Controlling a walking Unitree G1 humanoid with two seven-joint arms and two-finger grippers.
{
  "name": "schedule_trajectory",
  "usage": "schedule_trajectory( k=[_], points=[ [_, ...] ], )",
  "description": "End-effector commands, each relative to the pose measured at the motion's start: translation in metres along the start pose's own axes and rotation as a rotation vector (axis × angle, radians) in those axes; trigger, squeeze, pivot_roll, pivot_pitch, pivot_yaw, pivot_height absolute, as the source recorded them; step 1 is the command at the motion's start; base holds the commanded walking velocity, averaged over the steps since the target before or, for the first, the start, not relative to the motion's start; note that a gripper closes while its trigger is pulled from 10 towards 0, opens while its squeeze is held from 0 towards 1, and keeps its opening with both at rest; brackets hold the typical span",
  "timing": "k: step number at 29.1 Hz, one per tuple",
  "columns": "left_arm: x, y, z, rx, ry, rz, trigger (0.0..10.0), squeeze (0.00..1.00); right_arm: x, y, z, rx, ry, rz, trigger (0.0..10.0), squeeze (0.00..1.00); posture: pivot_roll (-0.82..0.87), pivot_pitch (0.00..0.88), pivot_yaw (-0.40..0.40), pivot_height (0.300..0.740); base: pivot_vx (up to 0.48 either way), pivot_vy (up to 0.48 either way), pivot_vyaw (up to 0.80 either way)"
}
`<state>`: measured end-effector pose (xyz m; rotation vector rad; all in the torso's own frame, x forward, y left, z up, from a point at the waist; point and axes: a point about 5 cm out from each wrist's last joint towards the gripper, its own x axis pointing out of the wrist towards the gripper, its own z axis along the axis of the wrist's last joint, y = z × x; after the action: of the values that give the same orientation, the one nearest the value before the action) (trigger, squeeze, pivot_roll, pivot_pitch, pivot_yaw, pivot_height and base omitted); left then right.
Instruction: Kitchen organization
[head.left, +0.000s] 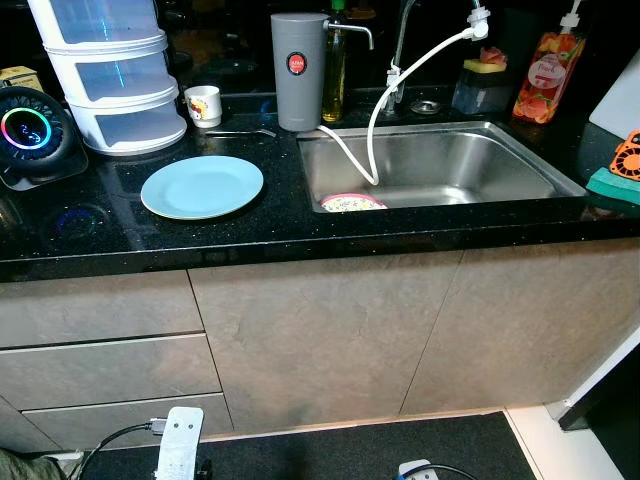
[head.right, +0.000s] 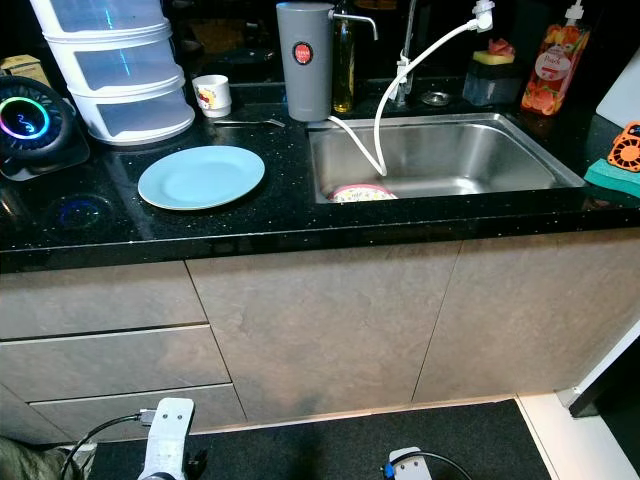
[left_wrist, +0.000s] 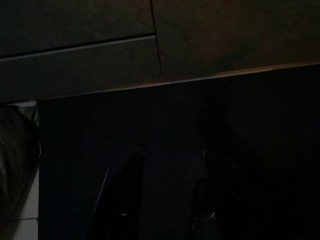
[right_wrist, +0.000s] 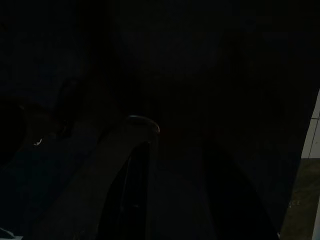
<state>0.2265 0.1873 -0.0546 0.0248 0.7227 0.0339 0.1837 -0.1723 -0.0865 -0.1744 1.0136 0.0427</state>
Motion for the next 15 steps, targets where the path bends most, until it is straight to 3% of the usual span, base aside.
schedule_trajectory(
  k=[1, 7, 9, 12, 15],
  points=[
    [-0.002, 0.006, -0.009, -0.014, 0.037, 0.022, 10.0, 0.0, 0.0, 0.004, -0.001, -0.003, 0.009, 0.005, 10.0, 0.0, 0.07, 0.06, 0.007, 0.74, 0.0, 0.0, 0.0],
    [-0.003, 0.008, -0.012, -0.02, 0.047, 0.026, 10.0, 0.0, 0.0, 0.009, 0.001, -0.007, 0.007, 0.018, 10.0, 0.0, 0.05, 0.059, -0.007, 0.74, 0.0, 0.0, 0.0],
    [-0.003, 0.011, -0.011, -0.035, 0.042, 0.039, 10.0, 0.0, 0.002, 0.005, 0.017, -0.018, -0.016, 0.02, 10.0, 0.0, 0.06, 0.063, -0.004, 0.74, 0.0, 0.0, 0.0],
    [-0.003, 0.013, -0.011, -0.046, 0.045, 0.052, 10.0, 0.0, 0.003, 0.002, 0.024, -0.023, -0.02, 0.014, 10.0, 0.0, 0.06, 0.056, -0.001, 0.74, 0.0, 0.0, 0.0],
    [-0.003, 0.016, -0.008, -0.048, 0.033, 0.055, 10.0, 0.0, 0.002, 0.001, 0.016, -0.012, -0.004, 0.011, 10.0, 0.0, 0.06, 0.051, -0.002, 0.74, 0.0, 0.0, 0.0]
  ],
)
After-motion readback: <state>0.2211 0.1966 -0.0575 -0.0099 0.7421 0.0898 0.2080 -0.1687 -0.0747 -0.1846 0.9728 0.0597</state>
